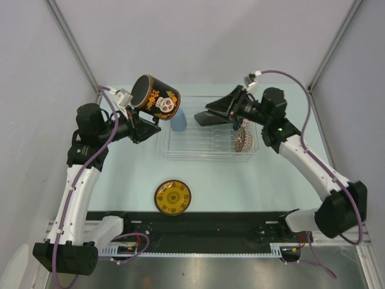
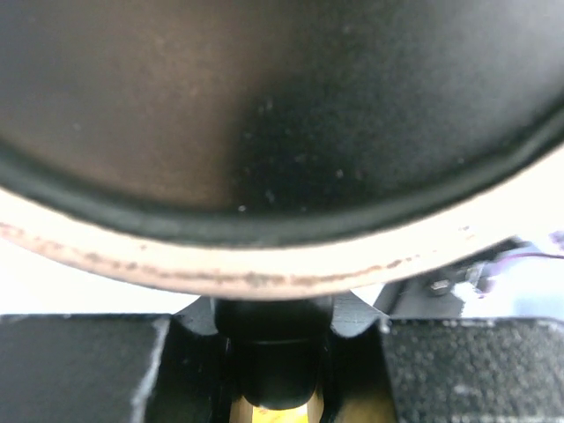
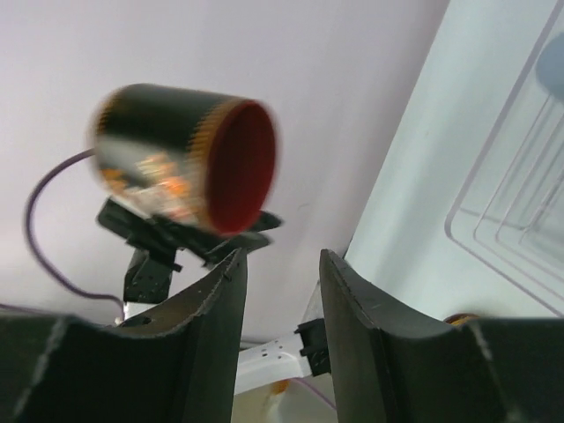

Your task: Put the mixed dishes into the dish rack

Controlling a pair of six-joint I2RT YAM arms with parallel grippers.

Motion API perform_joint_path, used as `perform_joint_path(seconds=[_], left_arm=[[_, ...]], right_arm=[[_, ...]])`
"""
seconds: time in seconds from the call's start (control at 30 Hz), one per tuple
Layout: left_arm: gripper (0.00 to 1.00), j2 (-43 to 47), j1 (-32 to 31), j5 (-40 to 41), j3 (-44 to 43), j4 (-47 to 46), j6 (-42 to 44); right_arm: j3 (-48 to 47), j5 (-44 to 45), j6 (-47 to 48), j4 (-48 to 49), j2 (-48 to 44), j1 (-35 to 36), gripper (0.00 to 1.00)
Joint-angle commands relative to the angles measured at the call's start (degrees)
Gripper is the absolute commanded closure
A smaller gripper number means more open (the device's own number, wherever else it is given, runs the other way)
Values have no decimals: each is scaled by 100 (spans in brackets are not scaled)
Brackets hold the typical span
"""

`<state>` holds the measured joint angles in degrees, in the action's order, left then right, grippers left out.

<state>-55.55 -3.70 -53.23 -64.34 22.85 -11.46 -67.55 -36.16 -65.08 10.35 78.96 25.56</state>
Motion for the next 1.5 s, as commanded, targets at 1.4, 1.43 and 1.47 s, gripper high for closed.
perform_joint_path(seconds=[1.4, 1.43, 1.47], left_arm=[[100, -2759, -1502, 2730, -185, -1028, 2007], [100, -2794, -1519, 2783, -185, -1037, 2025], [100, -2812, -1528, 2801, -193, -1020, 2043]], right_arm=[[611, 22, 1208, -1958, -2157, -1572, 64], [620, 4, 1208, -1940, -2157, -1580, 64], [629, -13, 1208, -1923, -2157, -1598, 64]])
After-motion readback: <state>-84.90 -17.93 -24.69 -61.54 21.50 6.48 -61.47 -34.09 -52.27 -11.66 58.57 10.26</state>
